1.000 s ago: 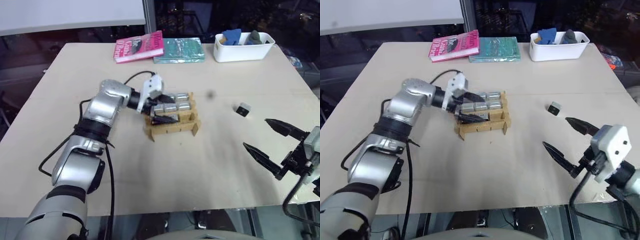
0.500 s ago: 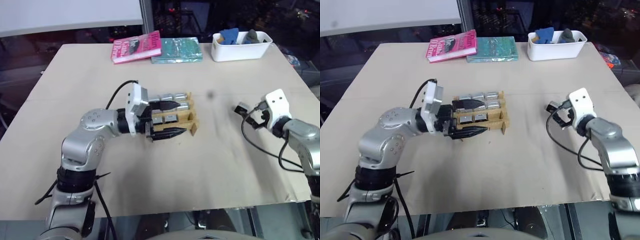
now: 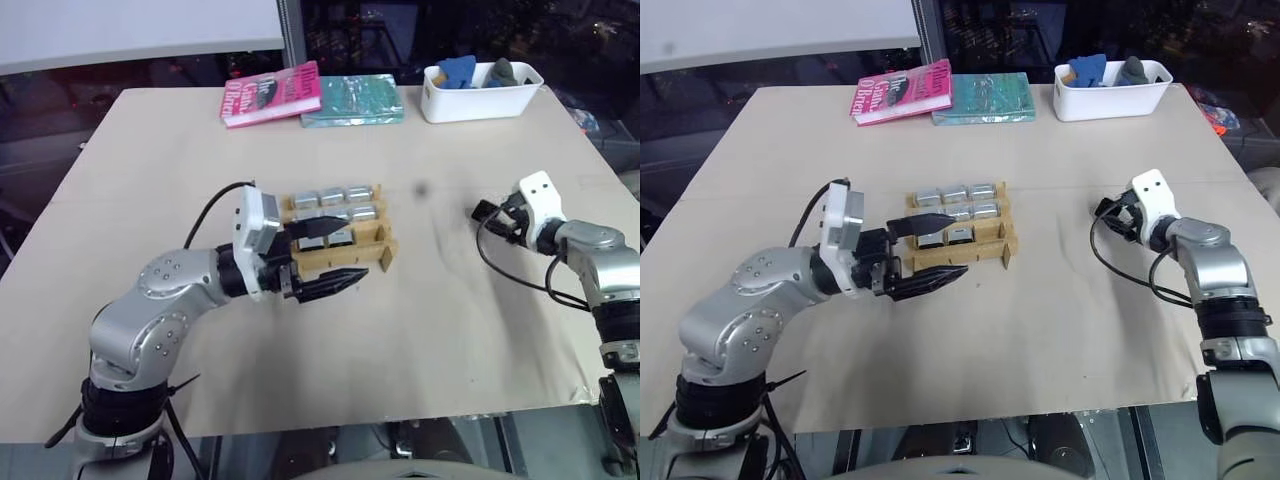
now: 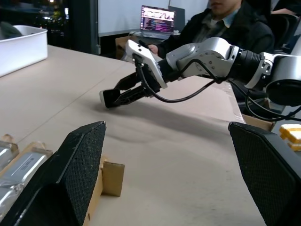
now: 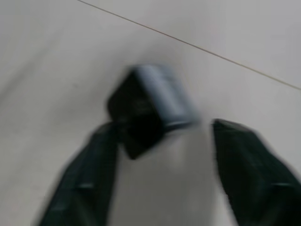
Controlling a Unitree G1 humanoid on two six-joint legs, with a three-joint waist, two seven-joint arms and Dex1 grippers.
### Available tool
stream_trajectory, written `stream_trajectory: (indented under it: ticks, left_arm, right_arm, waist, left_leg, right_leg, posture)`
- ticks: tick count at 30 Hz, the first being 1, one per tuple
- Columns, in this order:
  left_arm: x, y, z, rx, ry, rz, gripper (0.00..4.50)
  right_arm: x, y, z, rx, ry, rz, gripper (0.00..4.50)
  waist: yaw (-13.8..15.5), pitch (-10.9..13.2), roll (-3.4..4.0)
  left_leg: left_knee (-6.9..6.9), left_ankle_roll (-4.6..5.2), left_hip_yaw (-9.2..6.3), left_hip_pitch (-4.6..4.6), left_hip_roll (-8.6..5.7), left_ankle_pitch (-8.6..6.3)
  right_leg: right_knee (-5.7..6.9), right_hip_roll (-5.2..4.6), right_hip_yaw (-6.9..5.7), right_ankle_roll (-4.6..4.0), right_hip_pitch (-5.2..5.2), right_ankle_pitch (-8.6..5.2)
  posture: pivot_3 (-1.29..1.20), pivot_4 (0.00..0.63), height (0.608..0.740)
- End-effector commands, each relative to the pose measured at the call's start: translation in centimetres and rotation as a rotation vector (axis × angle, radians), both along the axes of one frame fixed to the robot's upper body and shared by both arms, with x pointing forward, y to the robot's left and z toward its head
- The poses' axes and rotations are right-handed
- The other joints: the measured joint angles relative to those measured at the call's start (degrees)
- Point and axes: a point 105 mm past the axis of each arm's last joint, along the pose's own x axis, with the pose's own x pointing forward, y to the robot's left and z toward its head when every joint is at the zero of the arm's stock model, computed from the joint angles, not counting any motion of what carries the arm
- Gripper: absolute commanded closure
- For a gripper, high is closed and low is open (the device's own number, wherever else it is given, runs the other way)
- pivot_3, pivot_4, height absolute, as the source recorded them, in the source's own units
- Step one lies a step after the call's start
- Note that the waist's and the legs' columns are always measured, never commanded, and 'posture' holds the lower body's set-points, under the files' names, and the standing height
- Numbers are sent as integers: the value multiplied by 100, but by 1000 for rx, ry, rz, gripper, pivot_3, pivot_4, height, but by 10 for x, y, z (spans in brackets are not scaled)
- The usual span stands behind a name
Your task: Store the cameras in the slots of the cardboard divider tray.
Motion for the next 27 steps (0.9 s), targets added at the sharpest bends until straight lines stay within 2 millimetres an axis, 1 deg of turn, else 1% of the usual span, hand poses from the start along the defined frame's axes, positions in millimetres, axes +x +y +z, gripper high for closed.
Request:
stream_trajectory:
  ticks: [1,2,3,4,13,14,15,16,17,19,20,22,24,27]
  left_arm:
    - [-4,0,10,-8,-49,-7,129]
    - [-4,0,10,-9,-49,-6,129]
    - [-3,0,10,-11,-48,-5,129]
    - [-3,0,10,-15,-47,-3,129]
    - [5,-3,10,-18,-44,-12,129]
    - [6,-3,10,-18,-44,-14,129]
    - [7,-4,10,-17,-43,-15,129]
    - [8,-4,10,-17,-42,-15,129]
    - [9,-4,10,-14,-42,-14,129]
    - [11,-5,10,-11,-41,-12,129]
    - [11,-6,10,-10,-41,-11,129]
    - [12,-7,10,-9,-42,-8,129]
    - [13,-8,10,-10,-45,-2,129]
    - [14,-9,11,-10,-46,14,129]
  right_arm:
    - [3,10,13,-6,-50,63,3426]
    - [2,11,14,-6,-54,69,3930]
    - [1,12,15,-6,-57,76,4271]
    - [-1,11,16,-8,-58,79,4402]
    - [-13,8,21,20,-66,75,4402]
    - [-13,8,23,30,-73,66,3898]
    - [-14,8,25,39,-79,64,3574]
    - [-13,8,27,40,-91,53,3387]
    - [-11,7,28,32,-105,30,2721]
    - [-5,1,30,11,-146,-47,2006]
    - [-3,-1,31,10,-159,-80,1382]
    - [3,-4,32,33,-176,-149,623]
    - [12,-7,32,62,-189,-224,623]
    - [24,-5,34,116,-211,-300,623]
  waist:
    - [-9,0,0]
    - [-11,0,0]
    - [-10,0,0]
    - [-8,0,0]
    - [14,0,0]
    - [11,0,0]
    - [10,0,0]
    - [6,0,0]
    - [5,0,0]
    - [-4,0,0]
    - [-5,0,0]
    - [-10,0,1]
    - [-12,0,1]
    - [-11,0,1]
  left_leg:
    - [0,0,1,1,0,0]
    - [0,0,1,2,1,0]
    - [1,0,3,3,0,0]
    - [1,0,2,4,1,0]
    - [0,0,1,1,0,0]
    - [0,0,1,1,0,0]
    - [0,0,1,1,0,0]
    - [0,0,1,2,0,0]
    - [0,0,1,2,0,0]
    - [0,0,1,2,0,0]
    - [-1,0,2,2,1,0]
    - [-1,-1,3,3,1,0]
    - [-1,-1,5,4,1,1]
    - [-1,-1,6,4,0,1]
  right_leg:
    - [1,0,1,0,0,0]
    - [1,0,1,0,0,0]
    - [3,-1,2,0,0,0]
    - [3,0,1,0,0,0]
    - [1,-3,-2,0,0,0]
    - [1,-3,-1,0,0,0]
    - [1,-2,-1,0,0,0]
    - [1,-2,-1,0,0,0]
    - [1,-1,-1,0,0,0]
    - [1,0,0,0,0,0]
    - [2,0,1,0,0,0]
    - [2,1,2,0,0,0]
    - [3,1,3,0,0,0]
    - [2,7,2,0,0,0]
  posture:
    - [0,150,740]
    - [0,150,740]
    - [0,150,740]
    - [0,150,740]
    - [0,150,740]
    - [0,150,740]
    - [0,150,740]
    - [0,150,740]
    - [0,150,740]
    - [0,150,740]
    - [0,150,740]
    - [0,150,740]
    - [0,150,740]
    - [0,150,740]
